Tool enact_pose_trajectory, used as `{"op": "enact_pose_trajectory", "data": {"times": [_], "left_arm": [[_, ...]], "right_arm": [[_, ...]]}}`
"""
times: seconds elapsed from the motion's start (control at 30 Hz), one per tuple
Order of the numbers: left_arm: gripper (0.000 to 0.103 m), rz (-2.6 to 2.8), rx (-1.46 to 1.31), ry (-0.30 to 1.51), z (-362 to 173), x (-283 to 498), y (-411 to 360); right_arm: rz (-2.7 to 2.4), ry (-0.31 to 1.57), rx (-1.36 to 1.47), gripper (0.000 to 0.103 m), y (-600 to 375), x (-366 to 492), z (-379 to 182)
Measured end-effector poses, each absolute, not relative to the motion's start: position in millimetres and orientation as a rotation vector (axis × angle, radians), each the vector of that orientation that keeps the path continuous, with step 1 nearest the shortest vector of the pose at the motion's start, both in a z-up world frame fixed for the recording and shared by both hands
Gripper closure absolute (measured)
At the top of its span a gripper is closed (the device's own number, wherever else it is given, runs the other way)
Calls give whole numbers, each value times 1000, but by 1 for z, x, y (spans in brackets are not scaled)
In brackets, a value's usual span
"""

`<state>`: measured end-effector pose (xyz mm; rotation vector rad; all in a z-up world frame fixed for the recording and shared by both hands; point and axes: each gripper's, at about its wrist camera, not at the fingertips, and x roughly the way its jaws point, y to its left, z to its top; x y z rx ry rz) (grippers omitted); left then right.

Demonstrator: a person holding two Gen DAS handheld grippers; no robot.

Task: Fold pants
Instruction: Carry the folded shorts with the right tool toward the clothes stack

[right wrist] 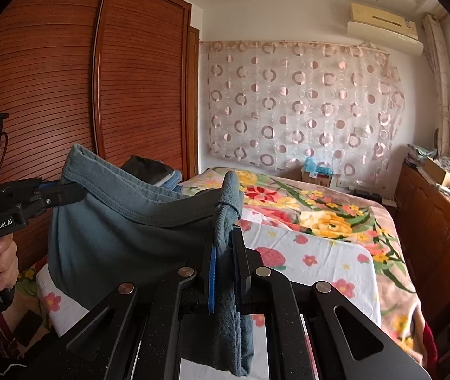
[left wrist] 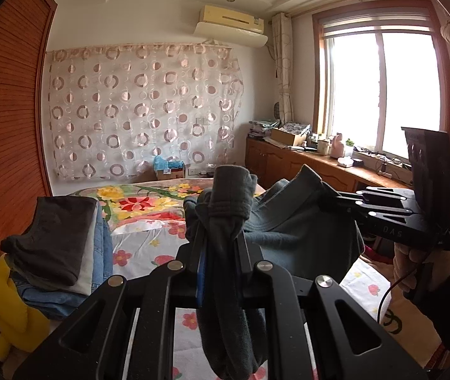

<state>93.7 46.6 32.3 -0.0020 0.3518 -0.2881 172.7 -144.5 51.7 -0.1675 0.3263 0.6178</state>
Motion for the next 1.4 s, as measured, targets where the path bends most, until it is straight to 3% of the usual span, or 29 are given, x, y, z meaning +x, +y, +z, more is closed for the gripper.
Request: {"op": "enact_pose_trajectory", "data": {"times": [0.57,1.4], "left_arm": [[88,-176,-27,433,10,146,97],[88,17,-37,358,35,188,180]], "right_arm": [[710,377,-243,95,-99,269,57],[838,235,-368,95,-17,375,68]]}}
